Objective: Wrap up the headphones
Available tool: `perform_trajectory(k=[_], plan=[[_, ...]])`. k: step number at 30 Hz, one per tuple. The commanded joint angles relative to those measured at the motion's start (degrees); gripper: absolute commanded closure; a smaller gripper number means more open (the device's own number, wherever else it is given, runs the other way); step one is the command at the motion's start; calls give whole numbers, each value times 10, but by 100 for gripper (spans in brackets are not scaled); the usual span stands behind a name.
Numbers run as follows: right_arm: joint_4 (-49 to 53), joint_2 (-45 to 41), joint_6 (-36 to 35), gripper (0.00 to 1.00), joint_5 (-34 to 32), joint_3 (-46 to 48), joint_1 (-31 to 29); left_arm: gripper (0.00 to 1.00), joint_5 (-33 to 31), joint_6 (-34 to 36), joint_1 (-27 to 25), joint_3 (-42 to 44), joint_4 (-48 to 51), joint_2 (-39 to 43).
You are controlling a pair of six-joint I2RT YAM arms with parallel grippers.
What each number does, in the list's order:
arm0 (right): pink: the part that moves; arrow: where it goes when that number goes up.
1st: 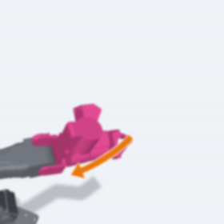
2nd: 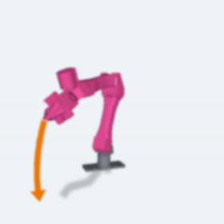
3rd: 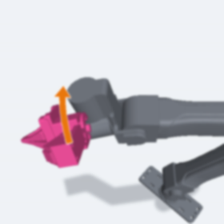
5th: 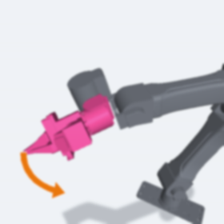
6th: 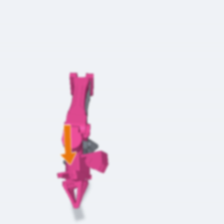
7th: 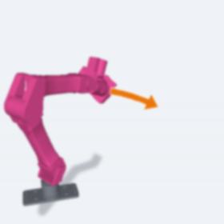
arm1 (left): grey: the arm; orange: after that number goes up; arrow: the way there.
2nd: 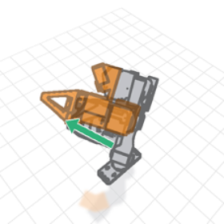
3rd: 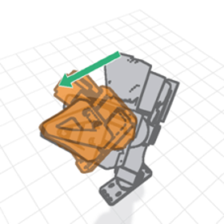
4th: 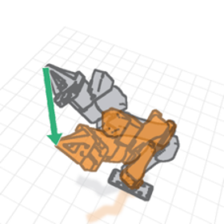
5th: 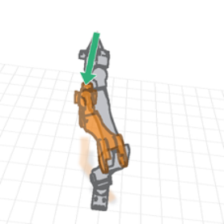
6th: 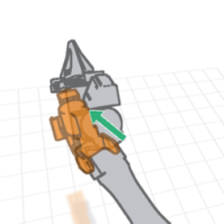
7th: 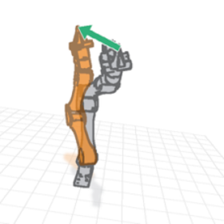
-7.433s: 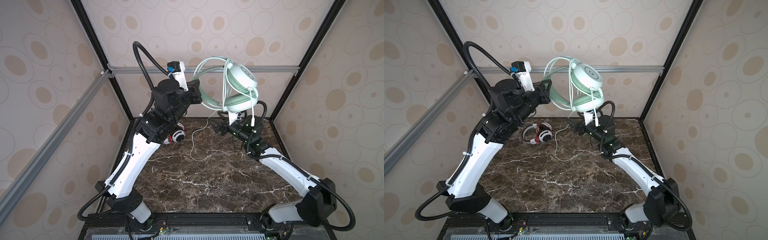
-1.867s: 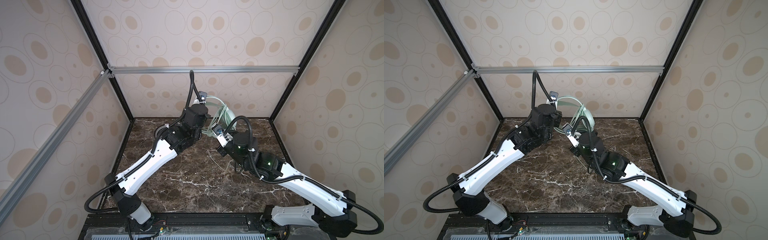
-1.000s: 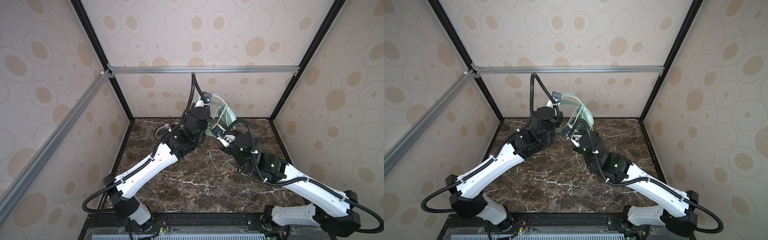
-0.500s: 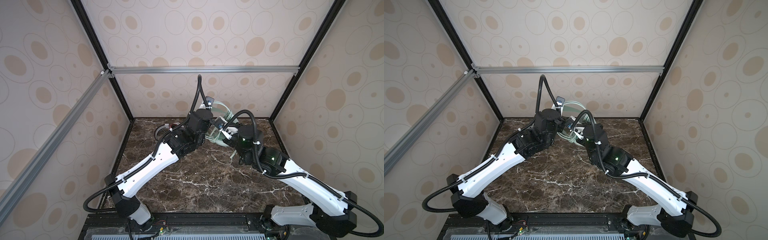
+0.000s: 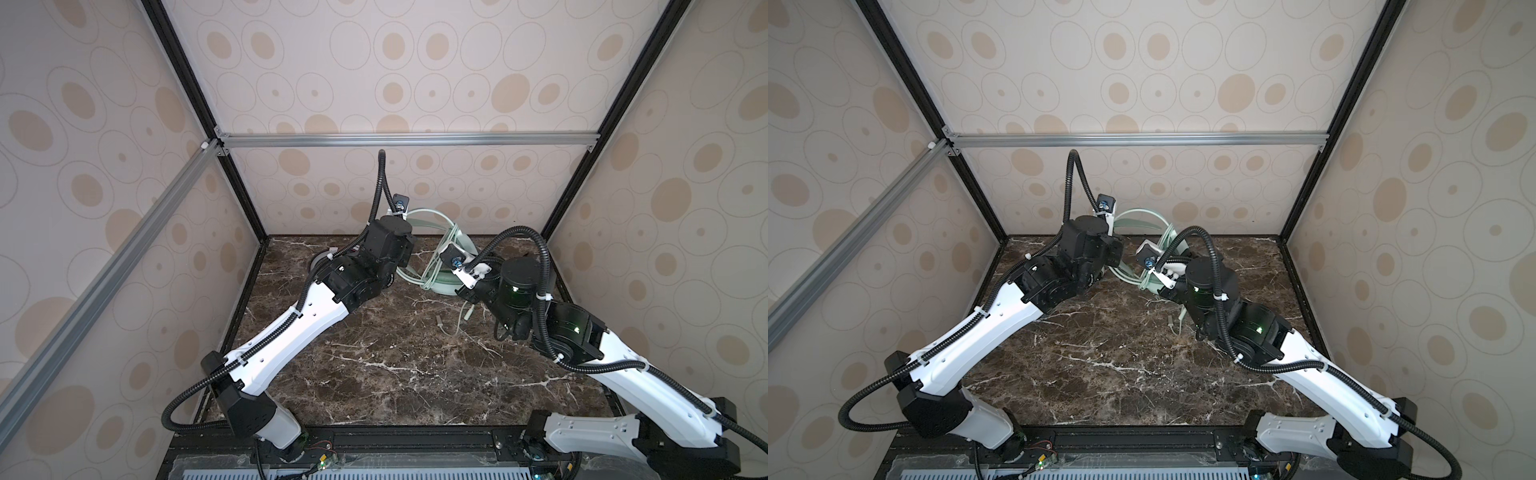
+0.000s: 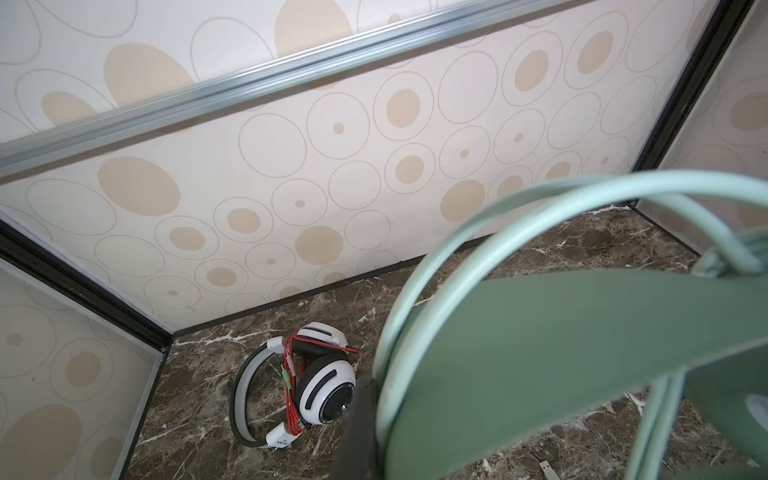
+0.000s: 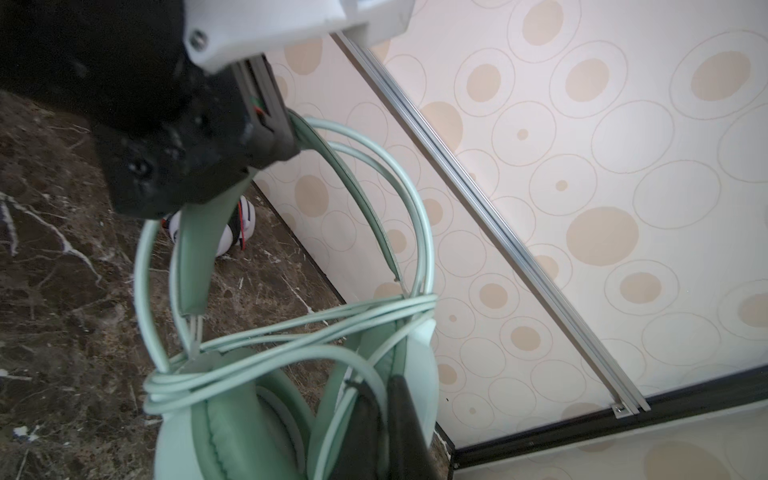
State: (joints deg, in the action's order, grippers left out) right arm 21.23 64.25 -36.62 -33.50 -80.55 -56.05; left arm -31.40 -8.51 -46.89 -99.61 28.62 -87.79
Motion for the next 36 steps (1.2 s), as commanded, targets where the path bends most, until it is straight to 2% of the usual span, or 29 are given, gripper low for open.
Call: perform_trajectory(k=[1,7,11,17,25,36], plan=[[-4,2,31,99,45,-9,-14,100,18,-39,3,-6,-16,17],[-7,17,55,100,86,-14,-29,100,18,-32,4,0,-17,17],[-22,28,52,100,21,-16,-22,100,18,-27,4,1,-17,17],[-7,24,47,92,-11,-21,32,100,33,-19,9,4,-20,18],[1,39,0,88,-24,-47,74,100,101,4,10,18,-41,20],[8,50,-18,83,8,-68,128,100,119,23,12,62,-60,51]])
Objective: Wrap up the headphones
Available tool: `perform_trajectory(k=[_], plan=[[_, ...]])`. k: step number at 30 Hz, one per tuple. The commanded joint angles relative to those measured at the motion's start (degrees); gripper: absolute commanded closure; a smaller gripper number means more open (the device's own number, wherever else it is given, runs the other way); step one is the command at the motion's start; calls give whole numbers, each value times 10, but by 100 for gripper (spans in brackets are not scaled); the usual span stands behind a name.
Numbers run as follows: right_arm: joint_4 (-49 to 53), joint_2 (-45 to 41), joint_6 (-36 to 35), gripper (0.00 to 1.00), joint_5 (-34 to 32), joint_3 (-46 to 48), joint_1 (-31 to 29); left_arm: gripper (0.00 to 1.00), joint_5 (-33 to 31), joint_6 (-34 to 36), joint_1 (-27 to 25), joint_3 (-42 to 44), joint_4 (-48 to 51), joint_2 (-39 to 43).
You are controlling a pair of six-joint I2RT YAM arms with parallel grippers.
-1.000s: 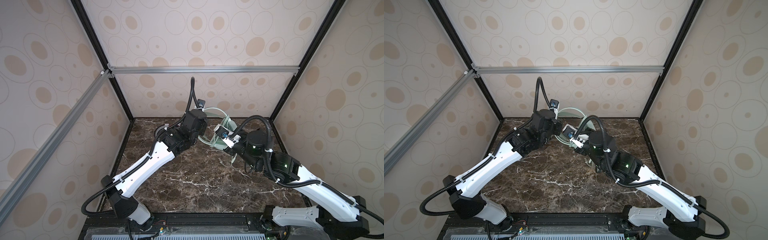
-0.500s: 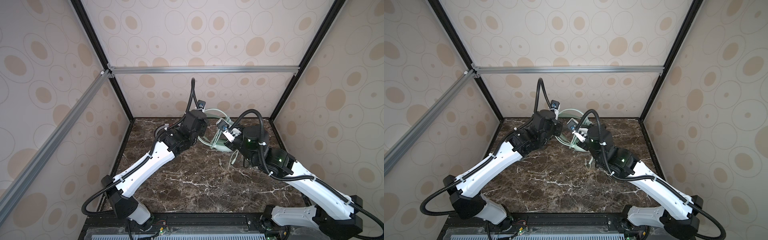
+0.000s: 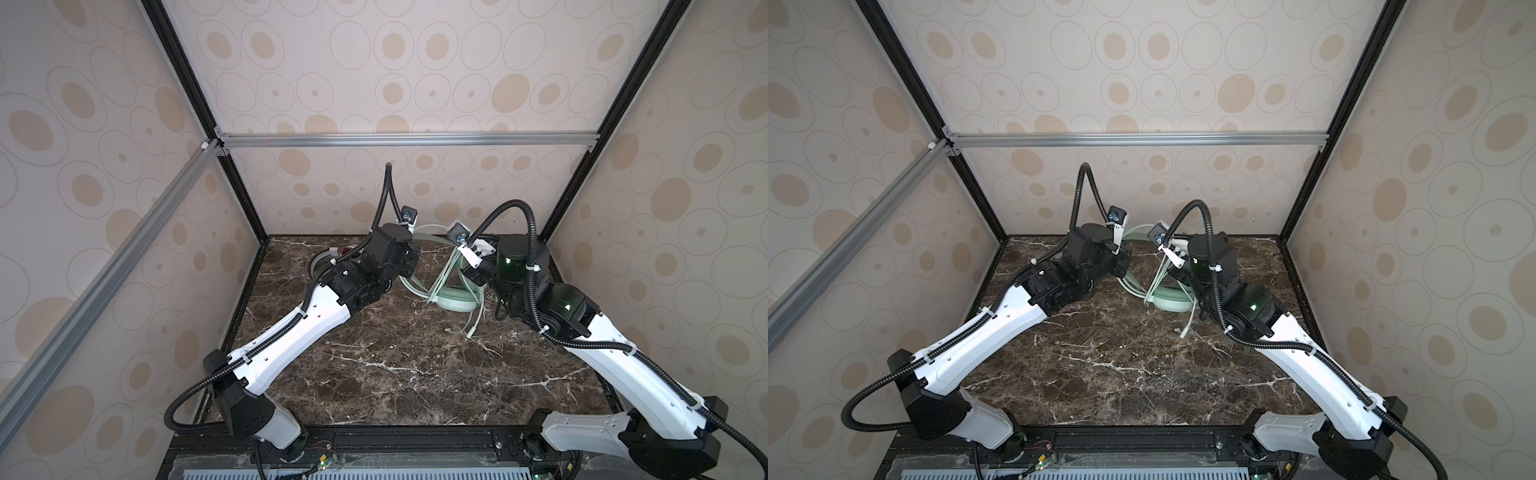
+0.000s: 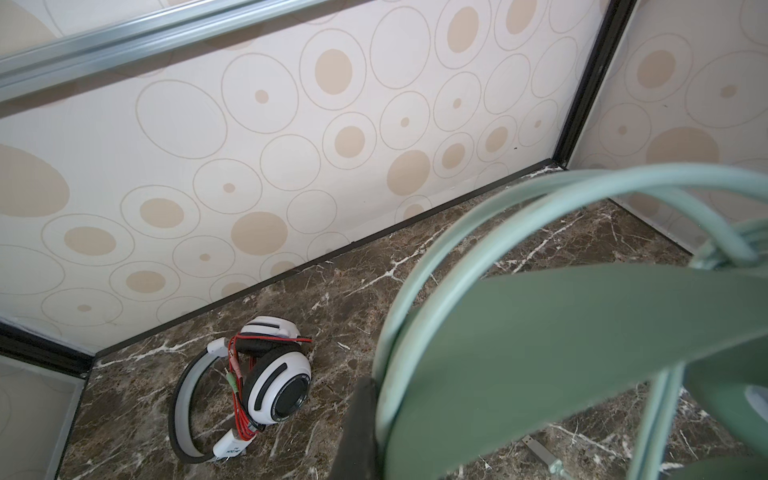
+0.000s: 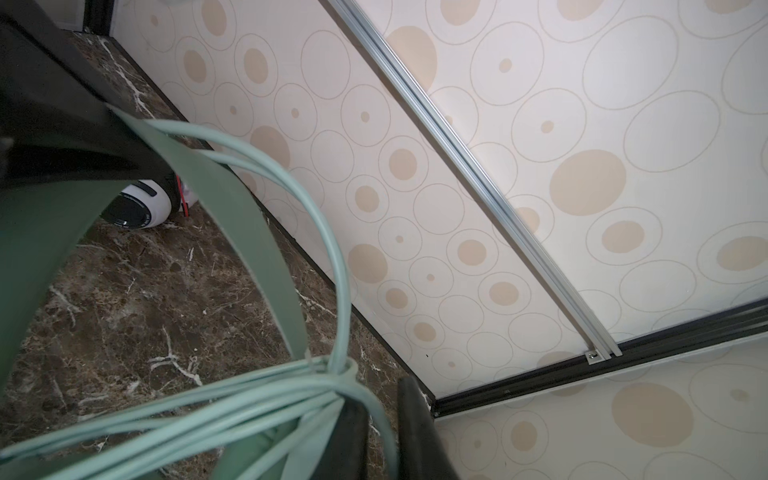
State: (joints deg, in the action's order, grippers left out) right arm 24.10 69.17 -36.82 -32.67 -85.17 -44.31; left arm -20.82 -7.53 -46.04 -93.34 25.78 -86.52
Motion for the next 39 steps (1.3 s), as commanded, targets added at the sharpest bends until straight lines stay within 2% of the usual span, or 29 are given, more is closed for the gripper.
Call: perform_trajectory(k=[1,4,9,14,16,20,21,24,27,29,33,39], plan=[[-21,2,-17,83,0,-22,14,100,14,13,4,1,-32,41],[-19,2,1,83,9,-17,40,100,18,12,4,9,-37,50],[-9,-6,70,83,58,-7,96,100,38,11,4,27,-61,67],[-15,-16,121,83,98,26,118,100,53,9,5,27,-68,72],[-23,-28,142,74,132,44,131,100,60,0,9,19,-60,70],[-31,-56,201,45,244,72,199,100,118,-34,32,8,-60,71],[-29,-60,211,40,271,76,219,100,128,-42,38,5,-58,72],[-38,-75,236,34,344,98,274,100,150,-54,49,-3,-54,76],[-83,-100,273,30,458,149,343,100,169,-58,58,-14,-49,80],[-112,-114,277,27,521,185,366,100,177,-58,61,-21,-44,81],[-133,-118,272,24,584,229,367,100,195,-58,67,-33,-43,85],[-203,-117,338,19,672,285,366,100,214,-59,72,-78,-23,72]])
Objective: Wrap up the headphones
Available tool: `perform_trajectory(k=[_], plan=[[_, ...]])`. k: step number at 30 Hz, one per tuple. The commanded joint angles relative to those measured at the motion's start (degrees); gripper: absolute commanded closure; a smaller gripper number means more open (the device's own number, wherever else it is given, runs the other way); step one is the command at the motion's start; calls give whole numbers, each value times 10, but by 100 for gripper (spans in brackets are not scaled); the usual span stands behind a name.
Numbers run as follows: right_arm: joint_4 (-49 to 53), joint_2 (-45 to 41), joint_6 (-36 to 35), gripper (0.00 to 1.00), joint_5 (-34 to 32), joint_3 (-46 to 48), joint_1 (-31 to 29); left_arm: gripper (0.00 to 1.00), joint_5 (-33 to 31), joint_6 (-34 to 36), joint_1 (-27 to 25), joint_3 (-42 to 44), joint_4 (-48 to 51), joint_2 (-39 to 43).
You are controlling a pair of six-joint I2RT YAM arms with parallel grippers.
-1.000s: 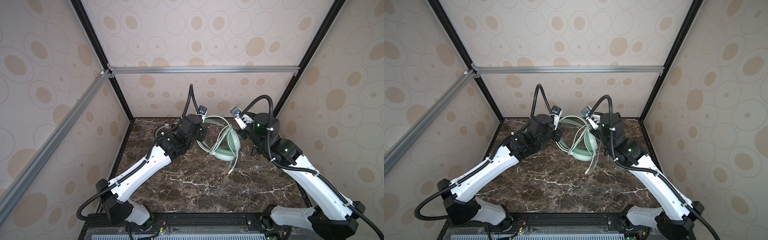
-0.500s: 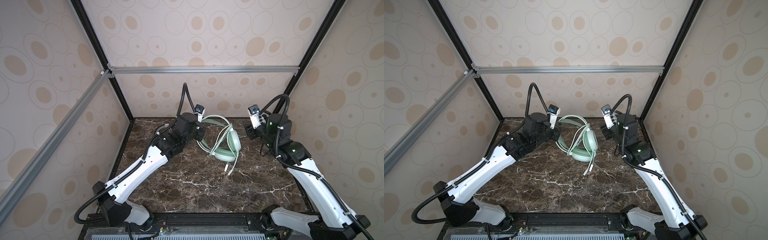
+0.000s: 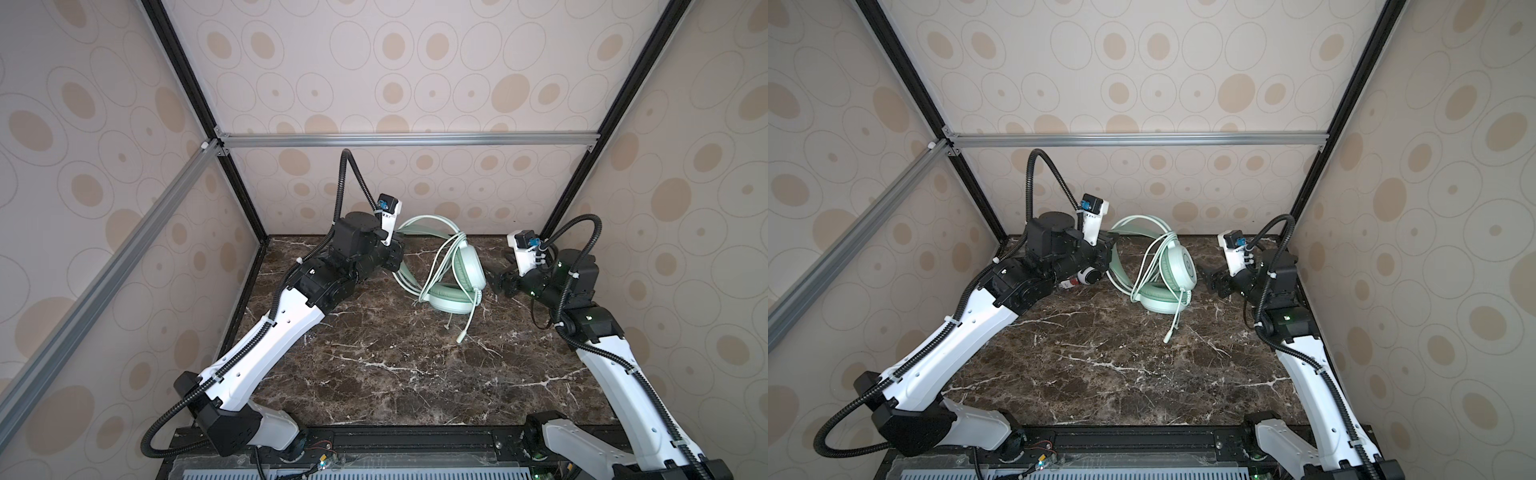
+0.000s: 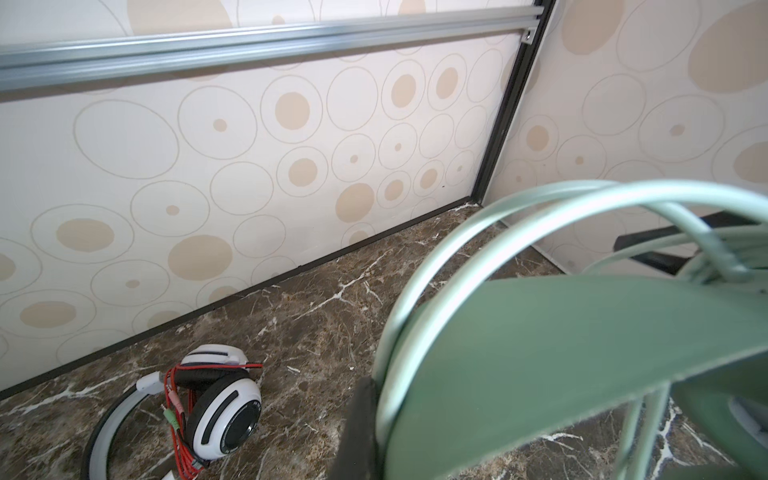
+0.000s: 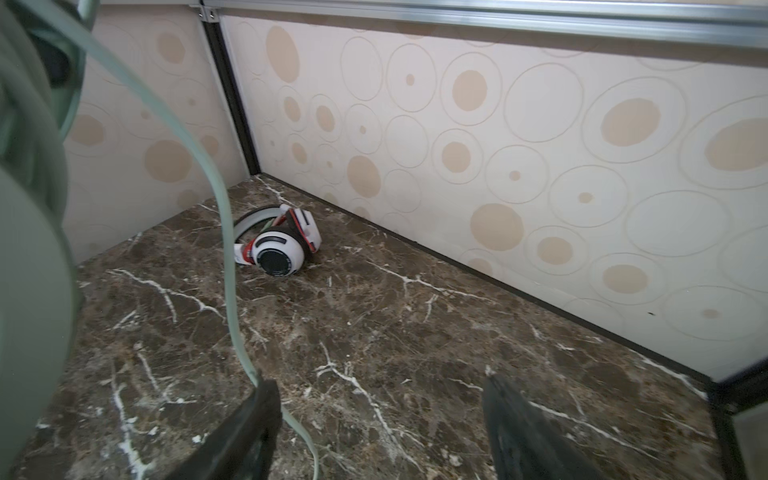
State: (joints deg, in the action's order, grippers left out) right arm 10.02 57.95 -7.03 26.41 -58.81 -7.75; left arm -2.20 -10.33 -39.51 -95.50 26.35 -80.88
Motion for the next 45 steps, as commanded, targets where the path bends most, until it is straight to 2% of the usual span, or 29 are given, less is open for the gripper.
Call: perform_trajectory(k=[1,10,20,27,35,41,45], plan=[[-69,-5,42,18,93,29,1,100,31,-29,7,-63,-26,14],[-58,-12,39,16,158,68,1,100,49,-29,12,-107,-11,-5],[-136,22,80,15,159,120,-7,100,65,-33,15,-139,-13,-27],[-162,42,60,14,124,154,-17,100,71,-44,16,-131,-26,-22],[-292,120,129,19,115,192,-29,100,74,-54,16,-130,-32,-16],[-288,185,102,21,86,174,-61,100,66,-57,16,-126,-31,-13],[-341,223,134,22,79,169,-67,100,59,-57,16,-125,-29,-12]])
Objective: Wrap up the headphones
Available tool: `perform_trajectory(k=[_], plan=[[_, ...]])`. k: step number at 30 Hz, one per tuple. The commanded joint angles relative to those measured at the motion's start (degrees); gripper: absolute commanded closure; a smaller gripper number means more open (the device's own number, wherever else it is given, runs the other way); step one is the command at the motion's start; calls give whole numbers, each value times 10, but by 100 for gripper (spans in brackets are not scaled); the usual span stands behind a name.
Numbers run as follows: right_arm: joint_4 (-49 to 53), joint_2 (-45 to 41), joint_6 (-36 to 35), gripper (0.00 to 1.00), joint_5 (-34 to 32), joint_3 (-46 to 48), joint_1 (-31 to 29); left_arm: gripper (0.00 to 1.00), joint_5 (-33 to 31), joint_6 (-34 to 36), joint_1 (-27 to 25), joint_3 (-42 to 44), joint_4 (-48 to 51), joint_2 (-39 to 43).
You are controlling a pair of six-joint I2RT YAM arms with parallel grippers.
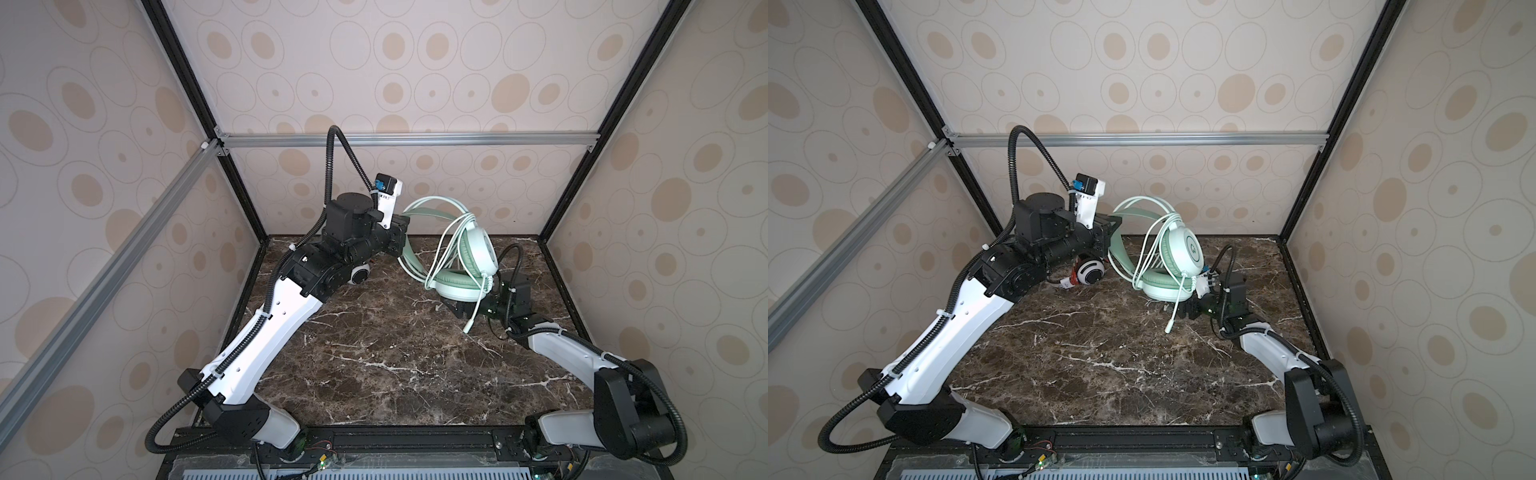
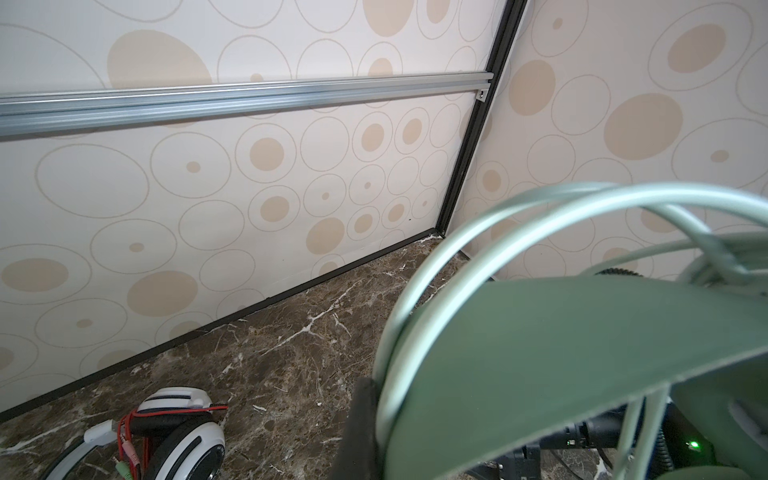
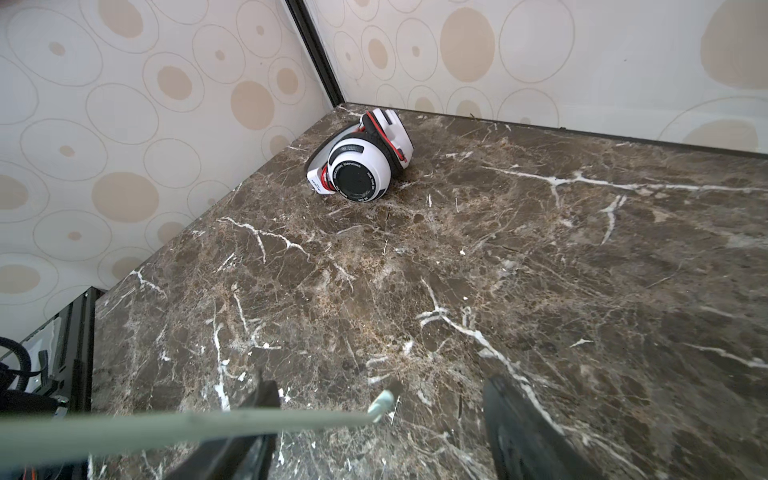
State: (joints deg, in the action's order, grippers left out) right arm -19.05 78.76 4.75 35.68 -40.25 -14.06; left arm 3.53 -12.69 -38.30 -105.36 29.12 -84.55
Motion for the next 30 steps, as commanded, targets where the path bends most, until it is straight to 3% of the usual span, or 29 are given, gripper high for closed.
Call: perform_trajectory(k=[1,8,20,24,30], plan=[[-54,24,17,22,-18,-20,-9,100,0,-34,4,-25,-57,26],[-107,74,52,26,-30,-20,-17,100,-4,-38,4,-24,-64,28],[-95,73,43,65,-35,9,-37,100,-5,-46,6,-27,-86,20],[-80,72,35,71,-44,9,-40,100,-1,-48,7,-27,-92,17],[-51,71,20,90,-59,2,-42,100,-13,-58,9,-26,-97,18]])
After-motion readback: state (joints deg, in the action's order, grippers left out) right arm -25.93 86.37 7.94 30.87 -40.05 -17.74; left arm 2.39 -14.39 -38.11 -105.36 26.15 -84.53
